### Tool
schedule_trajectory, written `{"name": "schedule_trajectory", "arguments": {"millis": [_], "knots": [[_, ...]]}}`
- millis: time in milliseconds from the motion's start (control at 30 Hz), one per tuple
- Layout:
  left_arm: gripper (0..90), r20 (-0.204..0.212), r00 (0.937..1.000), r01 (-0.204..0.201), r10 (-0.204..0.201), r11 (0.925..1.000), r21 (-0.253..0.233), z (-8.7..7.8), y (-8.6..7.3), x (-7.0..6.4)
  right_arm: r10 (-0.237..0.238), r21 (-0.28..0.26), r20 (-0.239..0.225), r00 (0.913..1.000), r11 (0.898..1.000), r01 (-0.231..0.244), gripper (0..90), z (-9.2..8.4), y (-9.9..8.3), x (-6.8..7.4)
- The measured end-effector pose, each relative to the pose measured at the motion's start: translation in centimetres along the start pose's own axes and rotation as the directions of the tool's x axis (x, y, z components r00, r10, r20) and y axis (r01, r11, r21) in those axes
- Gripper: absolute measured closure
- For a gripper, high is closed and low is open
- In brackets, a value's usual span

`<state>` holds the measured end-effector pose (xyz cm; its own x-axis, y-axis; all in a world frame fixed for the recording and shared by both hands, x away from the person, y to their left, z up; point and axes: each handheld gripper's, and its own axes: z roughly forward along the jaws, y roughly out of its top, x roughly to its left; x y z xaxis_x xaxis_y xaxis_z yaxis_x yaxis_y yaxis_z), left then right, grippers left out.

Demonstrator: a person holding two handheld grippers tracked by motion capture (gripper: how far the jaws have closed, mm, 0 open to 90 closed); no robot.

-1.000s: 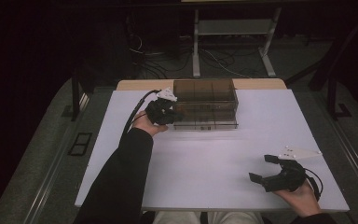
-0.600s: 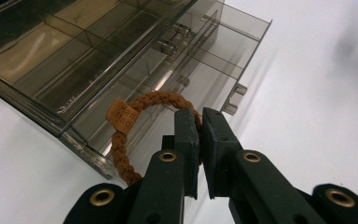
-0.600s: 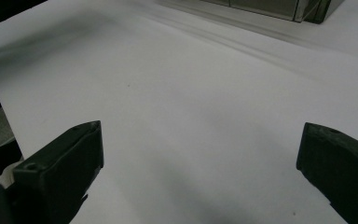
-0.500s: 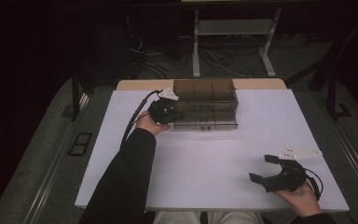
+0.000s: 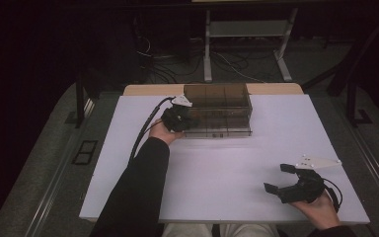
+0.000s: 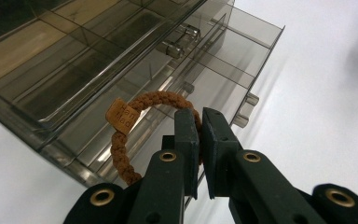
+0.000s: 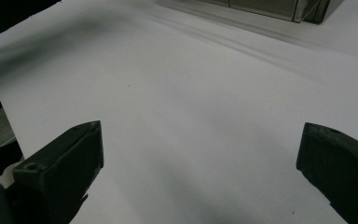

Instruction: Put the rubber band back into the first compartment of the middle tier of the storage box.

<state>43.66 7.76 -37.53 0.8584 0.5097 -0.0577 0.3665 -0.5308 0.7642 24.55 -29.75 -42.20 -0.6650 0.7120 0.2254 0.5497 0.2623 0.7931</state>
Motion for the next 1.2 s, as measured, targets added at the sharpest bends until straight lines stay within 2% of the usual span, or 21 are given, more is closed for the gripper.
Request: {"name": "schedule_trajectory", "arguments": {"millis": [200,267,400,467,533,567,633,667,833,867,900,1033,1067,1200], "knots": [[84.7,-0.001,1.0000,-0.003,0.003,0.9999,0.013,0.7,-0.2,0.1,0.002,-0.001,0.000,1.0000,1.000,-0.002,0.0,-0.1,0.0,0.0],[84.7,-0.001,1.0000,0.007,-0.007,1.0000,0.006,1.0,-0.3,0.0,0.002,-0.001,0.001,1.0000,1.000,-0.002,0.0,-0.1,0.0,0.0],[84.7,-0.001,1.0000,0.001,-0.001,0.9996,0.027,1.5,-0.5,0.0,0.002,0.000,0.000,1.0000,1.000,-0.002,0.0,-0.1,0.0,0.0],[84.7,-0.003,0.9998,0.020,-0.020,0.9996,0.020,1.9,-0.7,0.1,0.001,0.000,0.000,1.0000,1.000,-0.001,0.0,-0.1,0.0,0.0],[84.7,-0.006,0.9999,0.013,-0.013,0.9994,0.033,1.9,-0.9,0.3,0.001,0.000,0.000,1.0000,1.000,-0.001,0.0,-0.1,0.0,0.0],[84.7,-0.008,0.9996,0.027,-0.027,0.9993,0.024,2.1,-1.0,0.3,0.001,0.000,0.000,1.0000,1.000,-0.001,0.0,-0.1,0.0,0.0],[84.7,-0.012,0.9997,0.023,-0.023,0.9994,0.027,2.3,-1.3,0.5,0.002,0.000,0.000,1.0000,1.000,-0.002,0.0,-0.1,0.0,0.0],[84.7,-0.015,0.9987,0.049,-0.049,0.9986,0.019,2.4,-1.4,0.5,0.001,-0.002,-0.001,1.0000,1.000,-0.001,0.0,-0.1,0.0,0.0],[84.6,-0.016,0.9989,0.044,-0.043,0.9982,0.040,2.6,-1.7,0.8,0.002,0.000,-0.001,1.0000,1.000,-0.002,0.0,-0.1,0.0,0.0],[84.6,-0.018,0.9976,0.067,-0.067,0.9975,0.021,2.8,-1.8,0.7,0.002,0.000,-0.001,1.0000,1.000,-0.002,0.0,-0.1,0.0,-0.1],[84.5,-0.016,0.9982,0.058,-0.058,0.9979,0.028,2.8,-1.8,0.8,0.001,-0.001,-0.001,1.0000,1.000,-0.001,0.0,-0.1,0.0,-0.1],[83.8,-0.018,0.9976,0.068,-0.068,0.9974,0.024,3.0,-1.9,0.8,0.000,-0.001,-0.002,1.0000,1.000,0.000,0.0,-0.1,0.0,-0.1],[83.7,-0.015,0.9983,0.057,-0.057,0.9978,0.032,3.0,-1.9,0.8,0.000,-0.001,-0.002,1.0000,1.000,0.000,0.0,-0.1,0.0,-0.1],[82.6,-0.008,0.9972,0.074,-0.074,0.9970,0.021,3.2,-1.9,0.8,0.004,-0.002,0.000,1.0000,1.000,-0.004,0.0,-0.1,0.0,-0.1]]}}
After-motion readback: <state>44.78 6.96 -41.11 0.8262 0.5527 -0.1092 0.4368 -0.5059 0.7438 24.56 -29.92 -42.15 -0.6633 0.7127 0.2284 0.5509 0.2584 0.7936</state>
